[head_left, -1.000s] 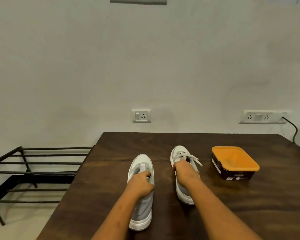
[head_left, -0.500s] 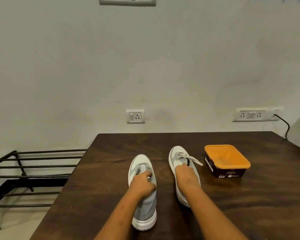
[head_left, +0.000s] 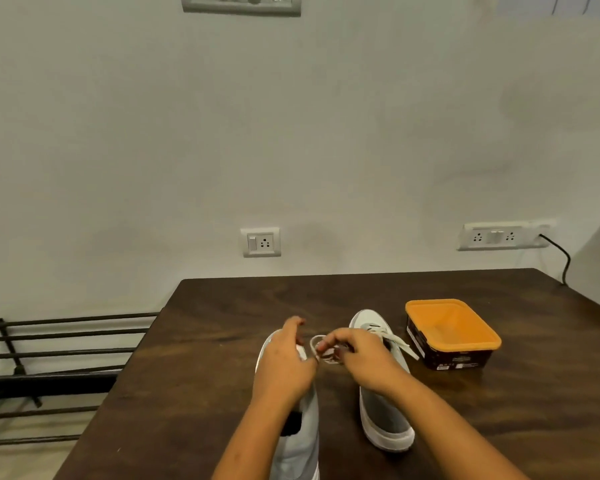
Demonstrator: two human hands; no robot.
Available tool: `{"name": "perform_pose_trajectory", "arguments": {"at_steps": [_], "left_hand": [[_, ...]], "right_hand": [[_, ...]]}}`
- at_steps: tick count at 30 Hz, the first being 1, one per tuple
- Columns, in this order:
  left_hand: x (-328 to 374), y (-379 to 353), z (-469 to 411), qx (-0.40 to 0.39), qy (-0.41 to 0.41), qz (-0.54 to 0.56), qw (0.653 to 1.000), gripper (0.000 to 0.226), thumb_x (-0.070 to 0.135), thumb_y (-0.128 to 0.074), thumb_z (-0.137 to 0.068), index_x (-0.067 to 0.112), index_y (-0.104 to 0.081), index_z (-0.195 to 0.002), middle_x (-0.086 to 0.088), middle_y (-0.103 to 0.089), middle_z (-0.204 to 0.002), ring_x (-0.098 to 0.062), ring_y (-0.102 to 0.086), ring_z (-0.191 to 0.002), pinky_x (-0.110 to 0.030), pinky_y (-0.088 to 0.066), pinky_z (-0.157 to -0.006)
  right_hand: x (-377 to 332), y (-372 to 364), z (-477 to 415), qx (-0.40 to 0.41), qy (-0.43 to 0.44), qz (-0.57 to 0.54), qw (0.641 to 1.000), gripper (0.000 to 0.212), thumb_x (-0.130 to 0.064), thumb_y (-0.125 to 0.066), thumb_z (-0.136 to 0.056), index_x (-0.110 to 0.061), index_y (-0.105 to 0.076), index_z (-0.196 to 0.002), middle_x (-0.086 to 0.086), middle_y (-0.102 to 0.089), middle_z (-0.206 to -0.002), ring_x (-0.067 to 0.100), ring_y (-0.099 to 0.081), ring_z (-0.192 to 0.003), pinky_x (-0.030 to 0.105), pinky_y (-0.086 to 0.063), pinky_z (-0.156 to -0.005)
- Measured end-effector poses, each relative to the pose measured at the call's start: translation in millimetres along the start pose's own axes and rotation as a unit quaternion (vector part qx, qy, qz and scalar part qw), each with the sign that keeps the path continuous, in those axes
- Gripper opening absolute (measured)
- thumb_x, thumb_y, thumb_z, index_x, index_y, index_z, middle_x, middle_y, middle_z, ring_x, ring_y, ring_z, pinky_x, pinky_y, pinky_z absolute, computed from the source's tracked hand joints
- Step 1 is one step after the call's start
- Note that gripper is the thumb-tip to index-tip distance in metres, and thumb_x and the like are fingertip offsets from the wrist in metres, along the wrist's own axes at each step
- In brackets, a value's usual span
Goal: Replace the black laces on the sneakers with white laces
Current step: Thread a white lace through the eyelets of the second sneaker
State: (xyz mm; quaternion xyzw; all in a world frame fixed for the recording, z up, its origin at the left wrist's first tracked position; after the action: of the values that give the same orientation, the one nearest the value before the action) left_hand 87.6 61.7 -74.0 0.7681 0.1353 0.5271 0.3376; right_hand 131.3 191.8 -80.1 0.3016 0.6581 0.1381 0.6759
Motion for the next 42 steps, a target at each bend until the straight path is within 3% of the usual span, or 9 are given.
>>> {"name": "perform_pose_trajectory", "arguments": {"at_steps": [5, 8, 13, 17, 22, 28, 31, 35, 42], "left_hand": [[-7.7, -11.0, -12.7, -0.033, -0.013, 0.103, 0.994, 0.023, 0.013, -0.064, -0.082, 0.029, -0.066, -0.099, 0.002, -0.067, -0.091, -0.013, -0.063, -0.076, -0.039, -0.056, -0.074], [-13.8, -9.2, -25.8, -0.040, -0.029, 0.060, 0.997, 0.014, 0.017, -0.070, -0.080, 0.023, -0.068, -0.093, 0.003, -0.065, -0.087, -0.013, -0.062, -0.076, -0.032, -0.055, -0.072], [-20.3, -0.8, -40.4, -0.009, -0.056, -0.008, 0.998, 0.018, 0.005, -0.067, -0.075, 0.021, -0.063, -0.079, 0.002, -0.062, -0.086, -0.013, -0.056, -0.080, -0.019, -0.042, -0.066], [-45.1, 19.5, -45.8, 0.051, -0.012, -0.004, 0.999, 0.036, -0.005, -0.059, -0.077, 0.029, -0.054, -0.064, 0.003, -0.058, -0.080, -0.014, -0.057, -0.073, -0.027, -0.052, -0.067], [-65.8, 36.3, -43.5, 0.099, 0.038, 0.060, 0.993, 0.018, 0.006, -0.062, -0.085, 0.023, -0.064, -0.080, 0.003, -0.064, -0.085, -0.011, -0.060, -0.078, -0.015, -0.043, -0.066], [-21.2, -15.5, -31.1, -0.109, -0.017, 0.206, 0.972, 0.027, 0.010, -0.062, -0.088, 0.024, -0.063, -0.110, -0.005, -0.069, -0.096, -0.017, -0.066, -0.085, -0.026, -0.054, -0.075], [-18.5, -17.6, -31.9, -0.076, -0.023, 0.180, 0.981, 0.019, 0.003, -0.061, -0.083, 0.020, -0.067, -0.090, -0.010, -0.069, -0.083, -0.022, -0.060, -0.070, -0.038, -0.053, -0.071], [-18.2, 1.5, -32.6, 0.018, -0.034, 0.064, 0.997, 0.020, 0.005, -0.062, -0.080, 0.024, -0.057, -0.074, 0.004, -0.060, -0.072, -0.008, -0.053, -0.062, -0.019, -0.042, -0.056], [-16.7, 20.5, -26.1, 0.134, -0.022, -0.075, 0.988, 0.021, 0.004, -0.049, -0.083, 0.025, -0.048, -0.087, 0.006, -0.051, -0.085, -0.013, -0.051, -0.072, -0.026, -0.039, -0.059]], "right_hand": [[-8.5, -19.4, -12.0, -0.036, 0.031, -0.130, 0.990, 0.028, 0.001, -0.047, -0.095, -0.023, -0.062, -0.094, -0.005, -0.069, -0.097, 0.009, -0.065, -0.092, 0.023, -0.052, -0.082], [-1.9, -18.1, -21.8, -0.022, 0.012, -0.155, 0.988, 0.027, 0.000, -0.048, -0.095, -0.024, -0.062, -0.094, -0.002, -0.070, -0.094, 0.012, -0.067, -0.089, 0.026, -0.054, -0.079], [7.4, -18.2, -34.8, 0.005, -0.020, -0.177, 0.984, 0.031, 0.000, -0.043, -0.096, -0.021, -0.064, -0.086, 0.001, -0.069, -0.086, 0.009, -0.061, -0.074, 0.020, -0.044, -0.063], [20.5, -0.2, -37.7, 0.076, -0.058, -0.210, 0.973, 0.038, 0.003, -0.037, -0.097, -0.017, -0.064, -0.078, 0.000, -0.066, -0.082, 0.010, -0.056, -0.070, 0.018, -0.040, -0.058], [21.7, -0.1, -31.9, 0.018, -0.088, -0.294, 0.952, 0.034, 0.002, -0.038, -0.099, -0.014, -0.066, -0.087, 0.000, -0.072, -0.090, 0.011, -0.062, -0.074, 0.023, -0.045, -0.061], [-5.0, -17.8, -28.6, -0.045, -0.027, -0.298, 0.953, 0.034, 0.019, -0.047, -0.084, -0.010, -0.066, -0.082, 0.006, -0.068, -0.082, 0.012, -0.064, -0.073, 0.020, -0.051, -0.061], [-4.9, -10.7, -27.1, -0.017, -0.011, -0.282, 0.959, 0.035, 0.022, -0.054, -0.078, -0.010, -0.068, -0.084, 0.006, -0.070, -0.084, 0.013, -0.067, -0.078, 0.023, -0.057, -0.067], [-1.9, -7.0, -28.9, 0.012, -0.015, -0.289, 0.957, 0.044, 0.025, -0.051, -0.076, -0.014, -0.070, -0.082, 0.005, -0.071, -0.083, 0.015, -0.068, -0.079, 0.023, -0.056, -0.068], [-15.2, -21.5, -23.7, -0.073, -0.010, -0.291, 0.954, 0.036, 0.020, -0.048, -0.077, -0.014, -0.057, -0.067, -0.001, -0.054, -0.062, 0.005, -0.050, -0.058, 0.013, -0.042, -0.056]]}}
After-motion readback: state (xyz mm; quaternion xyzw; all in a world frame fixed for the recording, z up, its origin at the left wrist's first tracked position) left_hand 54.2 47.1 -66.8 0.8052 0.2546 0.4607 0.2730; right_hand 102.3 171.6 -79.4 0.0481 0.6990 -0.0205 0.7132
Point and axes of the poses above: each hand's wrist, its own z-axis away from the middle knuckle, its own y-axis out of the back of the hand, x = y × z, the point moved 8 cm from there along -z, towards the middle knuckle
